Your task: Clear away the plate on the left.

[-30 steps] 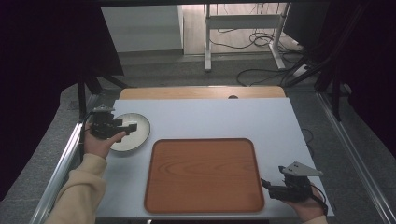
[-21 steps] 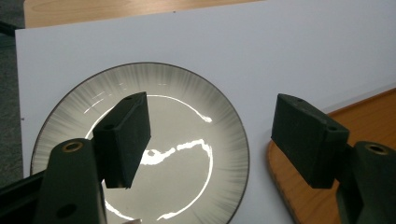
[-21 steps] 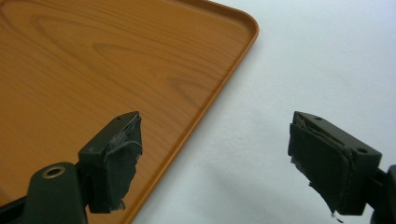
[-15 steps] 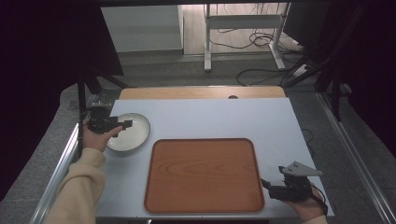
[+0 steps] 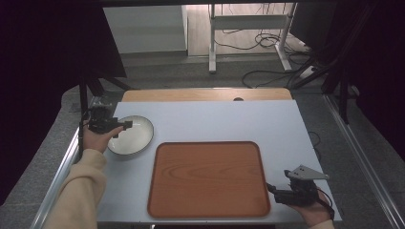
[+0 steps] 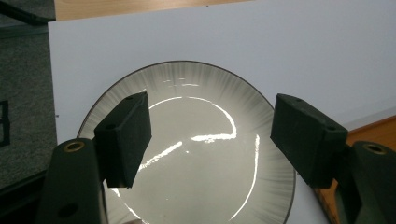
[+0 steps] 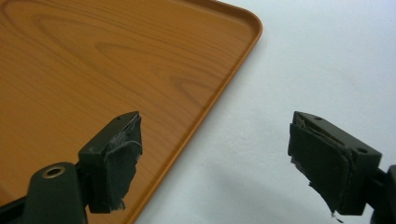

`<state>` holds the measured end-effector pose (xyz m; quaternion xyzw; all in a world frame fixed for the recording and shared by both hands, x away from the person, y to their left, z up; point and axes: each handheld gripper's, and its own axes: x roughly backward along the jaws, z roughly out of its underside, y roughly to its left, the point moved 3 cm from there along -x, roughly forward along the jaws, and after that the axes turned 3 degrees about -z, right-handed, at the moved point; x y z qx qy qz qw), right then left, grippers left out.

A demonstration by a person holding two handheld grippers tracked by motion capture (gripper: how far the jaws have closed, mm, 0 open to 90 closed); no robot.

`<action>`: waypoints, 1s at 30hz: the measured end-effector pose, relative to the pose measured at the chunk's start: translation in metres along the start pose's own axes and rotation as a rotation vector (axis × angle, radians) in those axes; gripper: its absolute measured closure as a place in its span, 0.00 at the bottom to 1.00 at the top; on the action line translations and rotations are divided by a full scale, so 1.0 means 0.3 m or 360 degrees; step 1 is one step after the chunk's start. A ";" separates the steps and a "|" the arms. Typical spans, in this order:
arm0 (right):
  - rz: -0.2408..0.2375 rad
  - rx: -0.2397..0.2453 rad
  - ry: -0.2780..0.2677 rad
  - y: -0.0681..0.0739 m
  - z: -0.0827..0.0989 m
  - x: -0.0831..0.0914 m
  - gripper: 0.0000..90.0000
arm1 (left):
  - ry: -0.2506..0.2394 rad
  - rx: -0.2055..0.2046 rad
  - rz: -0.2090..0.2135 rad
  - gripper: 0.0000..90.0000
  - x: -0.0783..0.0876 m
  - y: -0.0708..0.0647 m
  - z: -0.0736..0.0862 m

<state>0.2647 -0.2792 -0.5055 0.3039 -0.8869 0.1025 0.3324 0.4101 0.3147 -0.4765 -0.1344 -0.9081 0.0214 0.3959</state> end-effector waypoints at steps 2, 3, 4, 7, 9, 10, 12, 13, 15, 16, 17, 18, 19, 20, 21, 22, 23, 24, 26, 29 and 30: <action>-0.0004 0.0001 0.0001 0.001 0.000 0.001 0.20 | -0.0002 0.0017 0.0000 0.32 -0.004 0.010 0.001; -0.0005 -0.0001 0.0000 0.000 0.000 0.001 0.20 | 0.0014 0.0025 -0.0007 0.32 -0.011 0.020 0.004; -0.0005 -0.0001 0.0000 0.000 0.000 0.001 0.20 | 0.0014 0.0025 -0.0007 0.32 -0.011 0.020 0.004; -0.0013 0.0005 -0.0013 -0.001 -0.001 0.002 0.20 | 0.0017 0.0031 -0.0012 0.32 -0.022 0.038 0.006; -0.0014 0.0010 -0.0015 0.000 -0.002 0.003 0.20 | 0.0017 0.0034 -0.0015 0.32 -0.024 0.045 0.007; -0.0015 0.0012 -0.0016 0.001 -0.003 0.004 0.20 | 0.0020 0.0035 -0.0018 0.32 -0.025 0.050 0.008; -0.0016 0.0014 -0.0016 0.002 -0.003 0.003 0.20 | 0.0022 0.0041 -0.0027 0.32 -0.028 0.065 0.010; -0.0017 0.0014 -0.0014 0.003 -0.003 0.002 0.20 | 0.0027 0.0057 -0.0035 0.32 -0.030 0.075 0.012; -0.0016 0.0016 -0.0011 0.002 -0.002 0.001 0.20 | 0.0038 0.0081 -0.0044 0.32 -0.034 0.102 0.018; -0.0016 0.0016 -0.0011 0.002 -0.002 0.001 0.20 | 0.0039 0.0097 -0.0048 0.32 -0.037 0.110 0.020; -0.0013 0.0018 -0.0009 0.001 -0.001 0.000 0.20 | 0.0045 0.0102 -0.0051 0.32 -0.040 0.119 0.023; -0.0013 0.0018 -0.0009 0.001 -0.001 0.000 0.20 | 0.0045 0.0102 -0.0051 0.32 -0.040 0.119 0.023; -0.0012 0.0016 -0.0007 0.001 -0.001 -0.001 0.20 | 0.0056 0.0109 -0.0051 0.32 -0.042 0.128 0.026; -0.0011 0.0016 -0.0004 0.000 -0.001 -0.002 0.20 | 0.0057 0.0115 -0.0053 0.32 -0.043 0.135 0.028; -0.0010 0.0013 0.0000 -0.001 0.000 -0.003 0.20 | 0.0057 0.0131 -0.0057 0.32 -0.046 0.146 0.032; -0.0008 0.0015 0.0002 -0.002 0.001 -0.003 0.20 | 0.0057 0.0131 -0.0057 0.32 -0.046 0.146 0.032; -0.0009 0.0013 0.0004 -0.002 0.001 -0.003 0.20 | 0.0062 0.0147 -0.0064 0.32 -0.049 0.157 0.036; -0.0008 0.0014 0.0004 -0.002 0.001 -0.004 0.20 | 0.0068 0.0157 -0.0064 0.32 -0.051 0.162 0.039; -0.0010 0.0012 0.0003 -0.001 0.001 -0.004 0.20 | 0.0072 0.0162 -0.0063 0.32 -0.052 0.165 0.041; -0.0012 0.0013 0.0007 0.000 0.002 -0.005 0.20 | 0.0091 0.0178 -0.0060 0.32 -0.060 0.181 0.049; -0.0012 0.0013 0.0007 0.000 0.002 -0.005 0.20 | 0.0091 0.0178 -0.0060 0.32 -0.060 0.181 0.049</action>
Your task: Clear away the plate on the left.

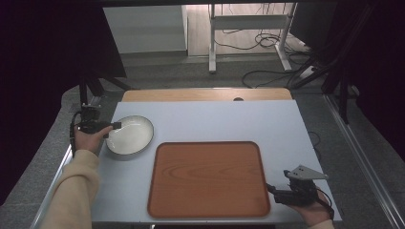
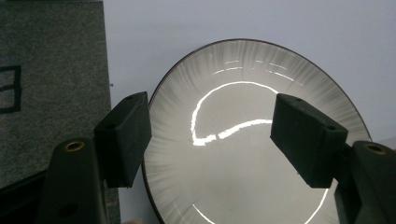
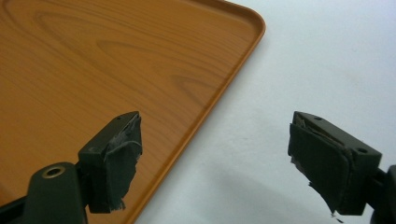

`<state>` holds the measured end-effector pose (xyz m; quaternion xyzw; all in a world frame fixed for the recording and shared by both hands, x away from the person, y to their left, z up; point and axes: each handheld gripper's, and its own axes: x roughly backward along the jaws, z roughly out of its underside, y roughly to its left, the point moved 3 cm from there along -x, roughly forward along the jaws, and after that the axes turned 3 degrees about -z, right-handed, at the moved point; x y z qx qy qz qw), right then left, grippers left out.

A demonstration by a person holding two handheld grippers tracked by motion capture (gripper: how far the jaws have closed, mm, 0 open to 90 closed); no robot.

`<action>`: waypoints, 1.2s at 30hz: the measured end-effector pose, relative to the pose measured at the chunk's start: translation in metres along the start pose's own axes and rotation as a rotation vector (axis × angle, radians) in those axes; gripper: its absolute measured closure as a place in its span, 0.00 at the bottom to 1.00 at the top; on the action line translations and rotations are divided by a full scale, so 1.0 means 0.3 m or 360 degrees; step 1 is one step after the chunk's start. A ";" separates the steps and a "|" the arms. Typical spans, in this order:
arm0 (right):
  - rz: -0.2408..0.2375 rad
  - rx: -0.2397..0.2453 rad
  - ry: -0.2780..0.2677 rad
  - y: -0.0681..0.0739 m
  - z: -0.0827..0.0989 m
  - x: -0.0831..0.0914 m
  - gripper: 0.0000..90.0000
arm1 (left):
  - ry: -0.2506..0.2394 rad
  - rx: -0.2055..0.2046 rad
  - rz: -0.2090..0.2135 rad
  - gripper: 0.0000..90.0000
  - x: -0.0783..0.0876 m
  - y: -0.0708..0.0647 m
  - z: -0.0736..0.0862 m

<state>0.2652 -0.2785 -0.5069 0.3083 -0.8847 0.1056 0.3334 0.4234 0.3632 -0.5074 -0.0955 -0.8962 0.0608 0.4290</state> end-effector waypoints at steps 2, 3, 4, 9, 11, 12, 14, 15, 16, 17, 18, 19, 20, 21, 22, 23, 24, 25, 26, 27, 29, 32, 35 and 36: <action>0.0003 0.0001 0.0003 -0.001 0.001 0.001 0.20 | 0.0007 0.0022 -0.0002 0.32 -0.006 0.012 0.005; 0.0003 0.0001 0.0003 -0.001 0.001 0.001 0.20 | 0.0009 0.0034 -0.0007 0.32 -0.009 0.019 0.009; 0.0002 -0.0002 0.0002 -0.001 0.001 0.001 0.20 | 0.0023 0.0044 -0.0013 0.32 -0.015 0.029 0.016; 0.0000 -0.0002 0.0007 -0.003 0.002 0.001 0.20 | 0.0051 0.0080 -0.0003 0.32 -0.034 0.055 0.042; 0.0001 -0.0001 0.0010 -0.002 0.003 -0.001 0.20 | 0.0058 0.0099 0.0013 0.33 -0.043 0.064 0.051; 0.0002 0.0001 0.0009 -0.002 0.003 -0.002 0.20 | 0.0059 0.0103 0.0014 0.33 -0.046 0.066 0.053; 0.0001 0.0000 0.0013 -0.002 0.003 -0.003 0.20 | 0.0062 0.0126 0.0035 0.35 -0.052 0.074 0.060; 0.0003 0.0000 0.0014 -0.002 0.003 -0.003 0.20 | 0.0076 0.0137 0.0050 0.36 -0.060 0.078 0.066; 0.0004 0.0000 0.0014 -0.002 0.004 -0.003 0.20 | 0.0076 0.0137 0.0050 0.37 -0.060 0.078 0.066; 0.0005 0.0000 0.0015 -0.002 0.004 -0.003 0.20 | 0.0092 0.0141 0.0076 0.39 -0.068 0.082 0.074; 0.0005 0.0000 0.0015 -0.002 0.004 -0.003 0.20 | 0.0092 0.0141 0.0076 0.40 -0.068 0.082 0.074; 0.0005 0.0001 0.0018 -0.002 0.004 -0.004 0.20 | 0.0087 0.0162 0.0087 0.42 -0.071 0.083 0.079; 0.0005 0.0001 0.0018 -0.002 0.004 -0.004 0.20 | 0.0086 0.0165 0.0098 0.42 -0.074 0.084 0.081; 0.0004 0.0003 0.0016 -0.001 0.004 -0.005 0.20 | 0.0092 0.0172 0.0107 0.43 -0.078 0.085 0.086; 0.0004 0.0005 0.0015 -0.001 0.004 -0.005 0.20 | 0.0104 0.0171 0.0109 0.44 -0.082 0.087 0.090; 0.0004 0.0006 0.0015 0.000 0.004 -0.005 0.20 | 0.0109 0.0178 0.0110 0.45 -0.086 0.088 0.094; 0.0003 0.0007 0.0016 0.000 0.004 -0.005 0.20 | 0.0110 0.0188 0.0119 0.47 -0.089 0.089 0.097; 0.0003 0.0007 0.0016 -0.001 0.004 -0.005 0.20 | 0.0110 0.0212 0.0134 0.48 -0.095 0.094 0.104; 0.0003 0.0007 0.0016 -0.001 0.004 -0.005 0.20 | 0.0110 0.0212 0.0134 0.49 -0.095 0.094 0.104; 0.0005 0.0006 0.0018 -0.002 0.004 -0.006 0.20 | 0.0126 0.0225 0.0127 0.51 -0.101 0.098 0.111; 0.0005 0.0006 0.0020 -0.002 0.005 -0.006 0.20 | 0.0128 0.0242 0.0126 0.52 -0.104 0.100 0.114; 0.0008 0.0006 0.0022 -0.003 0.006 -0.007 0.20 | 0.0128 0.0264 0.0165 0.57 -0.111 0.093 0.112; 0.0010 0.0007 0.0022 -0.004 0.006 -0.007 0.20 | 0.0133 0.0262 0.0141 0.59 -0.114 0.089 0.112; 0.0010 0.0007 0.0024 -0.003 0.006 -0.008 0.20 | 0.0136 0.0268 0.0140 0.62 -0.115 0.091 0.113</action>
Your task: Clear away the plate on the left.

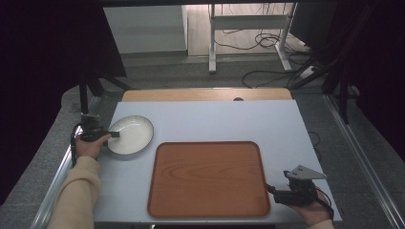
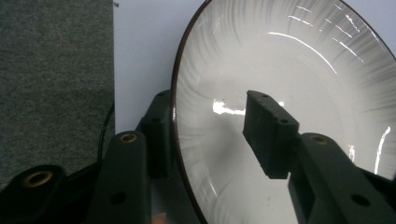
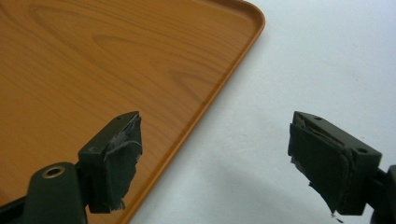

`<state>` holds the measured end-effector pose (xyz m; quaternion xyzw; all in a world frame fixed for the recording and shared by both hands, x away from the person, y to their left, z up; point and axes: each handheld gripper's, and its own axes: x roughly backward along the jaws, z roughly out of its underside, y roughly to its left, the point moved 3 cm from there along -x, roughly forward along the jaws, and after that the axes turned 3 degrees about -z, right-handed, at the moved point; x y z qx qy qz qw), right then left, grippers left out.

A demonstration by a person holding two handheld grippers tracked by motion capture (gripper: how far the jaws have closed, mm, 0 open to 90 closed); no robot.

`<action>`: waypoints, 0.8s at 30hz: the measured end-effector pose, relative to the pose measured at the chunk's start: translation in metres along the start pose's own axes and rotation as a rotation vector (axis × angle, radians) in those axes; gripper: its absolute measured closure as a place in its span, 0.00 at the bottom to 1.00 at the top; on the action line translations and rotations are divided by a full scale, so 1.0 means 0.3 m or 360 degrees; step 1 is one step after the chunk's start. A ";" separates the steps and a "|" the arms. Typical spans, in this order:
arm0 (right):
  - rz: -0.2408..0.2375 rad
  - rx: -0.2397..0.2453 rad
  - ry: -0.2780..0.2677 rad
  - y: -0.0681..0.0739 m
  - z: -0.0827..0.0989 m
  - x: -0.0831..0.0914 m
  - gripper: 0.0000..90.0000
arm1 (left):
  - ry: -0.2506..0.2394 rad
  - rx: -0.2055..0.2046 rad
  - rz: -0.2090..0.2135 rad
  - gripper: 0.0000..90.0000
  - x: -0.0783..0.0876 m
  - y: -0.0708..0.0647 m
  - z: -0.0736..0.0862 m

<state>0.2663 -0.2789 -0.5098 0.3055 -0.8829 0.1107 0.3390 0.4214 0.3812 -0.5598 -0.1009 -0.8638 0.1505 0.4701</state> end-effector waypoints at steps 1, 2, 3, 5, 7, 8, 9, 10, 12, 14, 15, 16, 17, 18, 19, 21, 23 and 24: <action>-0.0001 0.0000 0.0001 0.000 0.000 0.000 0.20 | 0.0014 0.0022 0.0004 0.63 -0.001 0.006 0.002; -0.0001 0.0000 0.0001 0.000 0.000 0.000 0.20 | 0.0014 0.0022 0.0004 0.64 -0.001 0.006 0.002; -0.0002 0.0002 0.0004 0.000 0.000 0.001 0.20 | 0.0014 0.0028 -0.0005 0.65 -0.003 0.006 0.003; 0.0001 0.0000 0.0002 0.000 0.001 0.000 0.20 | 0.0018 0.0032 -0.0018 0.67 -0.003 0.007 0.003; 0.0001 -0.0001 0.0002 -0.001 0.001 0.000 0.20 | 0.0017 0.0039 -0.0024 0.69 -0.002 0.010 0.003; 0.0001 -0.0001 0.0003 -0.001 0.001 0.000 0.20 | 0.0017 0.0059 -0.0019 0.74 -0.001 0.013 0.003; 0.0002 -0.0001 0.0002 -0.002 0.001 0.000 0.20 | 0.0014 0.0097 -0.0009 0.76 0.003 0.018 0.003; 0.0001 -0.0001 0.0002 -0.002 0.001 0.000 0.20 | 0.0015 0.0107 -0.0006 0.77 0.006 0.020 0.003; 0.0001 -0.0002 0.0003 -0.002 0.001 -0.001 0.20 | 0.0012 0.0111 0.0002 0.81 0.008 0.022 0.003; 0.0000 -0.0002 0.0005 -0.002 0.001 -0.002 0.20 | -0.0033 0.0155 0.0033 0.85 0.017 0.026 0.004; 0.0000 -0.0003 0.0005 -0.002 0.001 -0.002 0.20 | -0.0039 0.0150 0.0034 0.86 0.024 0.027 0.006; 0.0000 -0.0003 0.0005 -0.002 0.001 -0.002 0.20 | -0.0039 0.0150 0.0034 0.86 0.024 0.027 0.006; 0.0000 -0.0001 0.0006 -0.002 0.001 -0.003 0.20 | -0.0052 0.0145 0.0034 0.87 0.031 0.023 0.005; 0.0001 0.0001 0.0006 -0.002 0.001 -0.003 0.20 | -0.0052 0.0145 0.0034 0.87 0.031 0.023 0.005; 0.0002 0.0003 0.0006 -0.001 0.000 -0.004 0.20 | -0.0059 0.0136 0.0030 0.88 0.041 0.020 0.003; 0.0000 0.0004 0.0004 0.000 -0.001 -0.003 0.20 | -0.0083 0.0150 0.0031 0.89 0.050 0.013 0.000; 0.0001 0.0007 0.0004 0.000 -0.001 -0.003 0.20 | -0.0113 0.0161 0.0045 0.91 0.065 0.007 -0.004; 0.0003 0.0009 0.0000 -0.001 -0.001 -0.004 0.20 | -0.0113 0.0161 0.0045 0.92 0.065 0.007 -0.004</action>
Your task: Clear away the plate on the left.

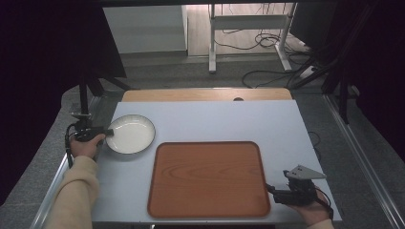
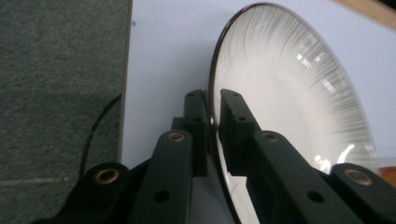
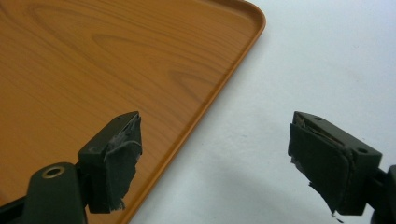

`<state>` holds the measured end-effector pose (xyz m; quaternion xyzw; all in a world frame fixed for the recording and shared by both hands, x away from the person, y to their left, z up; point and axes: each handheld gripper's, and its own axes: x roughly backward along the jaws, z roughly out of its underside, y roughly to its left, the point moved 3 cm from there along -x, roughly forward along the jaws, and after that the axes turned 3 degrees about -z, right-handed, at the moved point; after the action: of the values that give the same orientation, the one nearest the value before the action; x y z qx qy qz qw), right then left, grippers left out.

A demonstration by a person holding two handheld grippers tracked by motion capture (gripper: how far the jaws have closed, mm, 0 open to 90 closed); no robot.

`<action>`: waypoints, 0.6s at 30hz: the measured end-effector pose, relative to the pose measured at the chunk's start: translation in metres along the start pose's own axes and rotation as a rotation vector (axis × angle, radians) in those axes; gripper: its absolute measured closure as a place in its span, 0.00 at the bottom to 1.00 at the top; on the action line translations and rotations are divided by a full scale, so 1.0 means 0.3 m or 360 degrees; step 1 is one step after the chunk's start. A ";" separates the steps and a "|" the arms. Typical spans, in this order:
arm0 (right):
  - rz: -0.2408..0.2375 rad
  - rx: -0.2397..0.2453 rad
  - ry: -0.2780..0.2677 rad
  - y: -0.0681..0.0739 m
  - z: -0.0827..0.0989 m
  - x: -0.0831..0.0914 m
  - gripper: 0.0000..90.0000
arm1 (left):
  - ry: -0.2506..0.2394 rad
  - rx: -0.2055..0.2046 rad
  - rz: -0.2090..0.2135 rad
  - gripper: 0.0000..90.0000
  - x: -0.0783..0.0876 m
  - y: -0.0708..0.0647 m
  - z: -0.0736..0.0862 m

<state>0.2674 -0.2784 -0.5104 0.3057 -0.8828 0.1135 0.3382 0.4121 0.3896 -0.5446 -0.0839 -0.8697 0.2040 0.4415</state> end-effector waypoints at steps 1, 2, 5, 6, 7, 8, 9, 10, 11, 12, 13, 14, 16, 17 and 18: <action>-0.0002 0.0000 0.0001 0.000 0.000 -0.001 0.19 | -0.0034 0.0008 0.0013 0.93 0.013 -0.012 -0.006; -0.0001 0.0001 0.0002 -0.001 0.000 -0.002 0.19 | -0.0041 0.0000 -0.0001 0.93 0.019 -0.019 -0.008; -0.0007 0.0001 0.0000 0.001 -0.004 -0.003 0.19 | -0.0051 -0.0022 -0.0022 0.93 0.027 -0.033 -0.010; -0.0009 0.0002 -0.0002 0.001 -0.004 -0.002 0.19 | -0.0051 -0.0022 -0.0022 0.94 0.027 -0.033 -0.010; -0.0009 0.0002 -0.0002 0.001 -0.004 -0.002 0.19 | -0.0059 -0.0025 -0.0030 0.94 0.031 -0.038 -0.011; -0.0010 0.0006 -0.0002 0.002 -0.005 -0.003 0.19 | -0.0065 -0.0029 -0.0036 0.94 0.034 -0.043 -0.011; -0.0013 0.0009 0.0000 0.003 -0.005 -0.002 0.19 | -0.0075 -0.0035 -0.0039 0.94 0.038 -0.050 -0.014; -0.0013 0.0009 0.0000 0.003 -0.005 -0.002 0.19 | -0.0075 -0.0035 -0.0039 0.94 0.038 -0.050 -0.014; -0.0012 0.0008 -0.0003 0.002 -0.005 -0.002 0.19 | -0.0084 -0.0034 -0.0040 0.94 0.041 -0.056 -0.017; -0.0012 0.0008 -0.0003 0.002 -0.005 -0.002 0.19 | -0.0086 -0.0039 -0.0042 0.94 0.043 -0.059 -0.019; -0.0011 0.0006 -0.0007 0.001 -0.006 0.000 0.19 | -0.0095 -0.0043 -0.0050 0.94 0.046 -0.071 -0.025; -0.0009 0.0005 -0.0010 0.001 -0.006 0.001 0.20 | -0.0098 -0.0058 -0.0049 0.94 0.048 -0.075 -0.028; -0.0006 0.0006 -0.0014 -0.002 -0.006 0.003 0.20 | -0.0103 -0.0061 -0.0048 0.94 0.051 -0.081 -0.031; -0.0008 0.0003 -0.0015 -0.003 -0.006 0.005 0.20 | -0.0114 -0.0066 -0.0038 0.93 0.056 -0.090 -0.035; -0.0008 0.0003 -0.0015 -0.003 -0.006 0.005 0.20 | -0.0114 -0.0066 -0.0038 0.93 0.056 -0.090 -0.035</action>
<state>0.2680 -0.2789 -0.5081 0.3087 -0.8835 0.1120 0.3341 0.4115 0.3736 -0.5151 -0.0752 -0.8900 0.1835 0.4105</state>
